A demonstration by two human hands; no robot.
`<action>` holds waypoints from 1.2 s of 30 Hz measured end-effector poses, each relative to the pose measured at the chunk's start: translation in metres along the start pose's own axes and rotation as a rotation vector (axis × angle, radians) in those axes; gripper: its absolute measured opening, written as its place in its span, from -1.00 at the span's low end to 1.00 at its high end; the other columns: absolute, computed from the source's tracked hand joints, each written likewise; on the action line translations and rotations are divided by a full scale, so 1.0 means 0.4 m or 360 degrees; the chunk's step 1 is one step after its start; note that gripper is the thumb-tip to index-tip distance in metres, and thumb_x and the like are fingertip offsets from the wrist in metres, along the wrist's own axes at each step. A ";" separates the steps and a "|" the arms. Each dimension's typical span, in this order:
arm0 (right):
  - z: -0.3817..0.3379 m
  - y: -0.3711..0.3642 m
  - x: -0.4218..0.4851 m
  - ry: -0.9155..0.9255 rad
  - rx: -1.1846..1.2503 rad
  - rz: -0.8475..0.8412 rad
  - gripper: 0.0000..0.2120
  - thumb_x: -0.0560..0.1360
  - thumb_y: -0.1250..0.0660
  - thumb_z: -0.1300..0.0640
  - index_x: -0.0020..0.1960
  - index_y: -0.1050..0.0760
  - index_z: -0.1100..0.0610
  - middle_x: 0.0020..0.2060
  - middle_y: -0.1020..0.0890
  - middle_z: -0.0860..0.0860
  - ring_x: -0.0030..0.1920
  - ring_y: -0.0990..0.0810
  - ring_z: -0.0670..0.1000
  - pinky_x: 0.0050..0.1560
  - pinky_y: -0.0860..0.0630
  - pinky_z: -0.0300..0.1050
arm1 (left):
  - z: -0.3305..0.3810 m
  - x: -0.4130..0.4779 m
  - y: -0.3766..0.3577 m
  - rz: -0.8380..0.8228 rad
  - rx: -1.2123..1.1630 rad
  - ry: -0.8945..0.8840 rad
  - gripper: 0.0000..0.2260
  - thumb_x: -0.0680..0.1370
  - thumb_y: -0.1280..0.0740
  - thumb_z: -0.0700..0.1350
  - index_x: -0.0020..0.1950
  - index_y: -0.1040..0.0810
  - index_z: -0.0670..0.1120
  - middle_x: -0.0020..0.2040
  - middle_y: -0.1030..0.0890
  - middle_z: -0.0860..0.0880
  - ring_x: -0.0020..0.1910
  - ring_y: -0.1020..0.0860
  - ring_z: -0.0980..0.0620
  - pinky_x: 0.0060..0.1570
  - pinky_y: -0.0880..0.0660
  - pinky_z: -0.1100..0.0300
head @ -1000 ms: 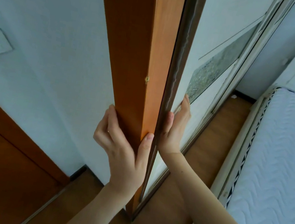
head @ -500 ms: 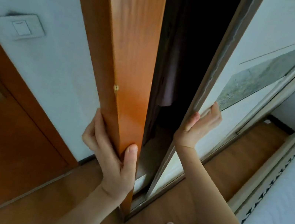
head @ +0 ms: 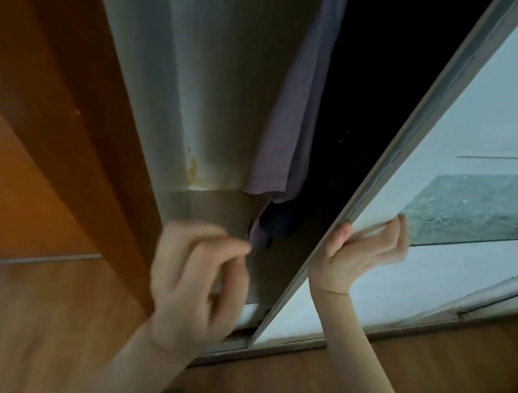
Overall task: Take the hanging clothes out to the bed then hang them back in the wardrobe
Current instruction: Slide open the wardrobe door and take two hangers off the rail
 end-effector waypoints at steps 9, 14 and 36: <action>0.087 0.006 0.081 0.0022 0.0086 -0.0242 -0.44 0.61 -0.04 -0.15 0.36 -0.21 0.31 0.24 -0.29 0.46 0.26 -0.33 0.41 0.36 -0.28 0.20 | -0.076 -0.224 -0.629 -0.1300 -0.1188 0.1575 -0.80 0.66 -0.15 -0.10 0.04 -0.48 0.20 0.02 -0.54 0.20 -0.06 -0.50 0.51 0.02 -0.39 0.51; 0.158 0.016 0.135 -0.0055 0.0049 -0.0281 -0.40 0.60 -0.03 -0.17 0.39 -0.18 0.30 0.28 -0.27 0.42 0.35 -0.27 0.24 0.44 -0.19 0.05 | -0.057 -0.220 -0.738 -0.1425 -0.1371 0.1537 -0.80 0.65 -0.15 -0.15 0.18 -0.53 -0.05 0.00 -0.57 0.21 -0.11 -0.52 0.55 -0.14 -0.39 0.60; 0.636 0.098 0.487 -0.0187 -0.0197 -0.0321 -0.23 0.59 0.06 -0.25 0.53 -0.10 0.33 0.36 -0.30 0.27 0.42 -0.23 0.15 0.46 -0.18 0.02 | 0.208 -0.135 -1.288 -0.1364 -0.1607 0.1499 -0.65 0.46 -0.24 0.17 0.10 -0.63 0.03 0.06 -0.69 0.00 0.11 -0.61 0.12 0.15 -0.49 0.19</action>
Point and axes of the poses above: each hand's wrist, its own x-axis towards the middle knuckle, its own y-axis out of the back of the hand, z = x × y, the point moved 9 cm from there along x, towards the middle knuckle
